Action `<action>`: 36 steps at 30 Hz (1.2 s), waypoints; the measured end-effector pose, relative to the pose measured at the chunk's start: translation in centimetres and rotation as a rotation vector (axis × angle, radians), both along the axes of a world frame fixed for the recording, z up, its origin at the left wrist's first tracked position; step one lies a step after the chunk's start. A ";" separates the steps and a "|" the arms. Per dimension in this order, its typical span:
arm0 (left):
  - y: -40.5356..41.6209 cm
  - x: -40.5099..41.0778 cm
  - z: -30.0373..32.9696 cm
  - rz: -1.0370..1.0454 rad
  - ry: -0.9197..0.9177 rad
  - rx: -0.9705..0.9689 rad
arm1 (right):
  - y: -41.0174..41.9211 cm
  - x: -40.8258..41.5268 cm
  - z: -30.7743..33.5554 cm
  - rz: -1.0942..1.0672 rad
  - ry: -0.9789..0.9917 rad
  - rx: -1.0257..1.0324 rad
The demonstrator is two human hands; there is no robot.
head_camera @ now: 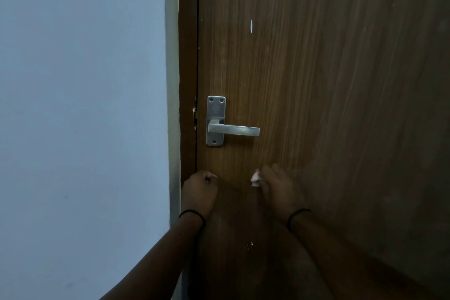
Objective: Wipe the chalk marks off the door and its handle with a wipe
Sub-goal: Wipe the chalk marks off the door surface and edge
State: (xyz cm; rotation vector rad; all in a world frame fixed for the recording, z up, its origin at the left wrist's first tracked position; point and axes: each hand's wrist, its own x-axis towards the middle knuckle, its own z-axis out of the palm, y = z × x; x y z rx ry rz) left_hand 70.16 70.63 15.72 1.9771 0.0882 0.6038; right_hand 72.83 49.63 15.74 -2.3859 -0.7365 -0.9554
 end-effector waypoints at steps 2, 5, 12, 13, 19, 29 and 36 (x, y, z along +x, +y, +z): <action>-0.6 0.2 -0.1 -0.016 -0.007 -0.023 | -2.9 -0.1 2.0 -0.083 -0.096 0.114; -1.9 0.4 0.1 -0.038 -0.022 -0.040 | -4.6 0.4 6.2 -0.125 -0.172 0.338; -1.7 0.2 -0.2 -0.030 -0.010 -0.056 | -2.6 -1.1 1.9 -0.208 -0.002 0.506; -1.2 0.2 -0.6 -0.022 -0.001 -0.048 | -1.8 -1.3 0.0 -0.242 0.105 0.514; 1.1 -0.8 -1.9 0.031 0.080 -0.049 | 7.0 -0.7 -4.1 -0.105 0.450 0.130; 1.0 -4.0 1.3 0.252 -0.148 0.109 | 10.8 -3.3 0.8 0.179 0.333 0.347; -2.3 -6.2 3.4 0.046 -0.135 0.027 | 6.4 -6.9 3.9 0.190 0.300 0.556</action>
